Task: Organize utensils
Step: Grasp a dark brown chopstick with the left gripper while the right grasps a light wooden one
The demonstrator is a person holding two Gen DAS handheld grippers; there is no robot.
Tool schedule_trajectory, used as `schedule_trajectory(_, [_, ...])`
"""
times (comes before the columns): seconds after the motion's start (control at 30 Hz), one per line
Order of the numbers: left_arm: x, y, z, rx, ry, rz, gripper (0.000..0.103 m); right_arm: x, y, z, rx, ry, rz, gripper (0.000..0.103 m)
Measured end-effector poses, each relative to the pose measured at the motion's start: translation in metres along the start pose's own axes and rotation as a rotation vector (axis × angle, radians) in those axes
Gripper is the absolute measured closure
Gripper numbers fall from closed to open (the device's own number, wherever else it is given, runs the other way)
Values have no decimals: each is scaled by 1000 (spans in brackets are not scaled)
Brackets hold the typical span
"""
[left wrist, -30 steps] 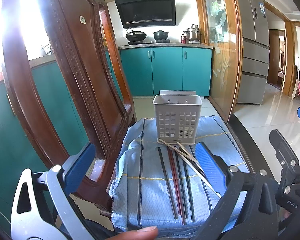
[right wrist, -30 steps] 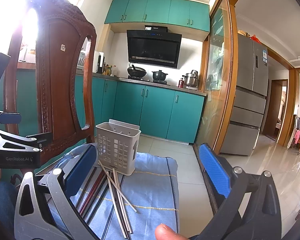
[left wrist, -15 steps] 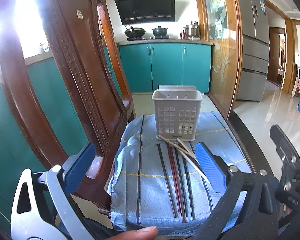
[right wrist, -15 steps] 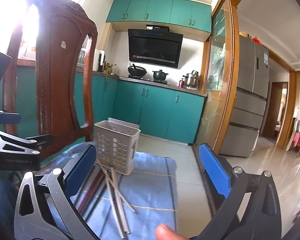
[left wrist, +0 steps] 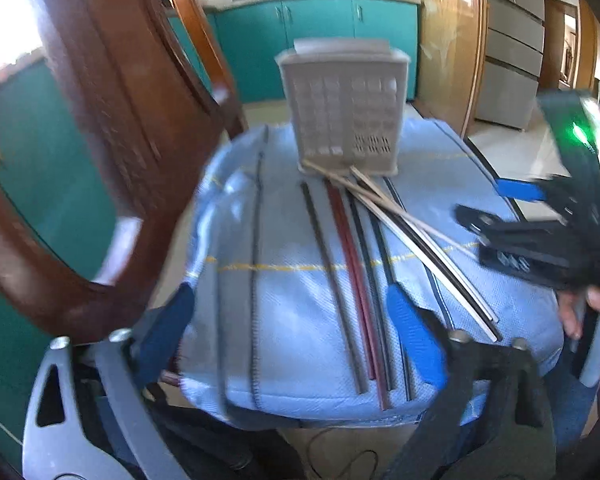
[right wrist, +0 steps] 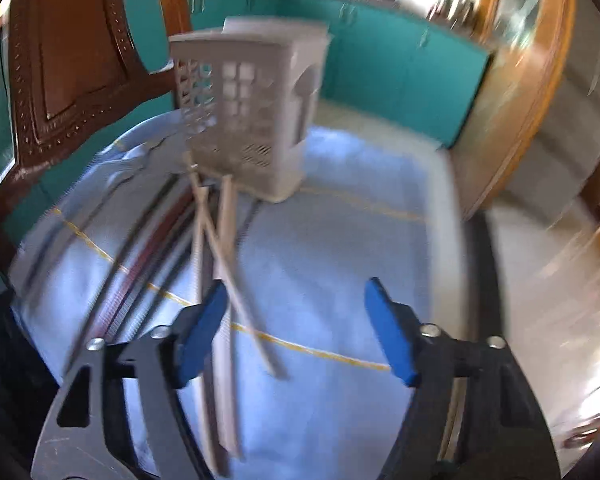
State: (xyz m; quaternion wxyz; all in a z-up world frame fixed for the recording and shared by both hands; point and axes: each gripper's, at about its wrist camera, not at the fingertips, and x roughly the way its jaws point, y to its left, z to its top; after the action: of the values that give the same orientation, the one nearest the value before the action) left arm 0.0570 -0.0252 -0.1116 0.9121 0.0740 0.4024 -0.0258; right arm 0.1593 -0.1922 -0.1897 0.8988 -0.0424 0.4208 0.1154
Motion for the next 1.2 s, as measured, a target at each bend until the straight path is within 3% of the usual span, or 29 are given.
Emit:
schedule_trajectory(0.07, [19,-4,3,33,41,-9,48,18,-1,14,23,30,98,49])
schedule_trajectory(0.13, [41,-4,14,47,76,-14,54,37,1,27,24,86,202,50])
schedule_trajectory(0.27, [75,6,50,39,82,-15,54,54,2,35,67,168,279,56])
schedule_trajectory(0.33, [92,11,71,25,86,-41,54,57,0,27,83,210,266,75])
schedule_trajectory(0.4, [105,14,85,17,89,-59,54,53,-7,19,121,214,288,85])
schedule_trajectory(0.53, [123,19,98,-26,71,-91,54,40,-28,-1,278,260,337,91])
schedule_trajectory(0.63, [134,23,92,-98,122,-98,54,22,-42,-28,395,250,330,92])
schedule_trajectory(0.73, [144,24,87,-143,168,-144,54,8,-53,-55,525,223,332,93])
schedule_trajectory(0.8, [145,20,85,-119,179,-111,54,0,-62,-64,600,191,308,93])
schedule_trajectory(0.9, [145,15,83,-106,195,-91,53,0,-72,-61,665,159,252,94])
schedule_trajectory(0.97, [148,13,81,-114,205,-101,53,7,-77,-53,681,185,245,94])
schedule_trajectory(1.03, [148,11,79,-113,213,-96,50,11,-69,-36,589,238,213,88])
schedule_trajectory(1.07, [147,11,77,-112,214,-92,49,11,-68,-27,554,248,190,75])
schedule_trajectory(1.13, [145,17,77,-112,217,-89,48,13,-68,-4,459,250,150,58])
schedule_trajectory(1.2, [147,20,76,-114,230,-89,48,20,-63,21,339,211,80,58])
